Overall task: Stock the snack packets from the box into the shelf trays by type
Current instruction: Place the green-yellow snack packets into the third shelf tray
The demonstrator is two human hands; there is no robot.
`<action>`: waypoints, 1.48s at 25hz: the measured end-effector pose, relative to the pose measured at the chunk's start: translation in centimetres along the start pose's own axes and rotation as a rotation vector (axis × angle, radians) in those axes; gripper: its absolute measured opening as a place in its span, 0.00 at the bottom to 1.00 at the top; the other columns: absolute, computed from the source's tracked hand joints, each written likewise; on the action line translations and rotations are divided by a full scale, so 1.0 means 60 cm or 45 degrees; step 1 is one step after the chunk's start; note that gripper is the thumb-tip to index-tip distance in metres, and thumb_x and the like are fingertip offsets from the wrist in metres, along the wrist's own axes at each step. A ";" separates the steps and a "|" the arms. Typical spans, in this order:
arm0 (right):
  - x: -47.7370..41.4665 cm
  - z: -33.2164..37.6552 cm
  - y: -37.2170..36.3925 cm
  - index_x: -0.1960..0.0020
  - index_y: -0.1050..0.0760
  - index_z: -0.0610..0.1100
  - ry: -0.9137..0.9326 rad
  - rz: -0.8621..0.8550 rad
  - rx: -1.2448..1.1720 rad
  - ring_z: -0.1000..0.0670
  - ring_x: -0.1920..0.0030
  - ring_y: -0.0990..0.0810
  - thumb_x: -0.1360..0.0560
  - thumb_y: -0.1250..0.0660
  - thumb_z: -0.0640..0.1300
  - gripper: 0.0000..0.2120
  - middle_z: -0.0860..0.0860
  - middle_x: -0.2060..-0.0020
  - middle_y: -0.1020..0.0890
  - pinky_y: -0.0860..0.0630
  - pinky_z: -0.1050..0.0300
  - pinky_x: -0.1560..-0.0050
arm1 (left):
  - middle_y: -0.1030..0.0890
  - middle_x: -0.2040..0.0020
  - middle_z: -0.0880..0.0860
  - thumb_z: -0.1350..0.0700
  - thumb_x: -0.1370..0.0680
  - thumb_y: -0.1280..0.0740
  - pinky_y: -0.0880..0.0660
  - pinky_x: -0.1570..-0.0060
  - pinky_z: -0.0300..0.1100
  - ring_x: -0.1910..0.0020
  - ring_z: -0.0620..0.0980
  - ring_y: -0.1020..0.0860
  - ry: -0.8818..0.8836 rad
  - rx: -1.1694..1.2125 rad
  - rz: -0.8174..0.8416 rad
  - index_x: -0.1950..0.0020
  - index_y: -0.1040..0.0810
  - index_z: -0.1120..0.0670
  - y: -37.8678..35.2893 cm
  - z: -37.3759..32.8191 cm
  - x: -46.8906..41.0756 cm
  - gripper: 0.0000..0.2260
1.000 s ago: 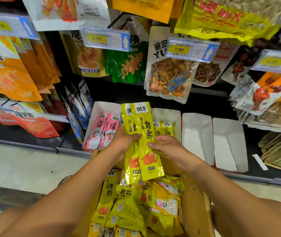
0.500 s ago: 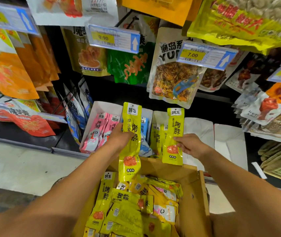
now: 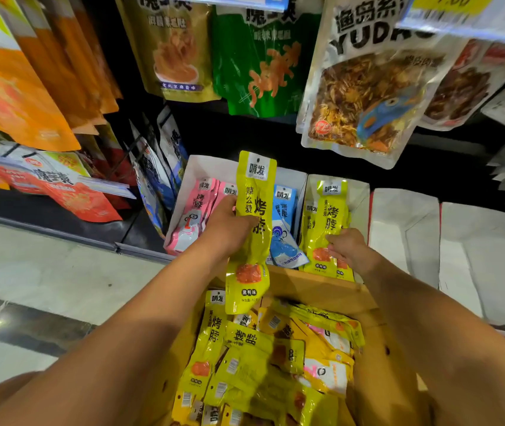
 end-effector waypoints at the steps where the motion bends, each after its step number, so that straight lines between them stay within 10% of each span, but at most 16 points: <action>1: -0.006 -0.007 -0.011 0.39 0.28 0.38 -0.023 0.025 0.051 0.48 0.64 0.20 0.23 0.29 0.40 0.15 0.42 0.61 0.19 0.16 0.54 0.62 | 0.17 0.48 0.54 0.65 0.19 0.32 0.20 0.57 0.41 0.57 0.48 0.19 0.017 0.001 -0.010 0.39 0.26 0.50 0.002 0.000 -0.003 0.13; 5: -0.015 -0.023 -0.043 0.49 0.28 0.39 -0.015 0.108 0.346 0.52 0.72 0.23 0.24 0.28 0.37 0.09 0.43 0.64 0.21 0.29 0.64 0.78 | 0.17 0.47 0.52 0.64 0.19 0.32 0.19 0.49 0.48 0.52 0.49 0.18 0.022 0.007 -0.011 0.41 0.25 0.48 0.006 0.004 -0.012 0.12; 13: 0.008 -0.012 -0.037 0.26 0.34 0.37 0.298 0.069 0.856 0.39 0.32 0.27 0.27 0.24 0.44 0.34 0.40 0.29 0.28 0.27 0.49 0.37 | 0.16 0.45 0.52 0.64 0.19 0.31 0.18 0.47 0.51 0.50 0.52 0.16 0.004 0.054 0.018 0.43 0.24 0.46 0.007 0.009 -0.014 0.13; 18: 0.043 0.011 -0.004 0.25 0.33 0.45 0.412 0.120 0.755 0.42 0.38 0.21 0.26 0.25 0.44 0.33 0.43 0.31 0.25 0.23 0.51 0.40 | 0.17 0.43 0.55 0.64 0.20 0.31 0.18 0.46 0.55 0.50 0.52 0.17 -0.001 0.084 0.020 0.45 0.24 0.46 0.006 0.005 -0.007 0.13; 22: 0.128 0.064 0.007 0.25 0.33 0.46 0.734 0.161 0.837 0.46 0.35 0.23 0.23 0.28 0.46 0.29 0.46 0.28 0.27 0.26 0.55 0.40 | 0.24 0.47 0.46 0.66 0.18 0.34 0.28 0.48 0.41 0.58 0.41 0.28 0.012 0.154 0.095 0.27 0.30 0.55 0.000 0.007 0.000 0.20; 26: 0.268 0.102 -0.010 0.24 0.36 0.53 0.898 0.289 0.586 0.54 0.53 0.18 0.22 0.30 0.52 0.29 0.53 0.32 0.28 0.24 0.62 0.58 | 0.23 0.54 0.49 0.69 0.17 0.38 0.26 0.72 0.33 0.66 0.42 0.23 0.102 0.214 0.058 0.29 0.28 0.58 -0.008 0.007 0.003 0.17; 32: 0.373 0.102 -0.054 0.28 0.36 0.61 0.892 0.120 0.635 0.54 0.41 0.22 0.40 0.29 0.72 0.44 0.60 0.35 0.28 0.21 0.48 0.43 | 0.16 0.50 0.57 0.69 0.19 0.37 0.19 0.57 0.53 0.58 0.56 0.17 0.116 0.356 0.076 0.37 0.25 0.55 -0.034 0.010 0.007 0.13; 37: 0.375 0.100 -0.061 0.26 0.37 0.58 0.836 0.002 0.747 0.51 0.32 0.26 0.40 0.28 0.68 0.46 0.57 0.30 0.28 0.23 0.47 0.40 | 0.16 0.46 0.55 0.62 0.18 0.36 0.18 0.51 0.61 0.50 0.56 0.16 0.072 0.228 0.083 0.40 0.23 0.49 -0.043 0.032 0.011 0.10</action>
Point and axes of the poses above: each hand's wrist, its own x-axis away from the middle knuckle, its own y-axis out of the back of the hand, z = x × y, the point moved 2 cm from there along -x, towards the middle knuckle
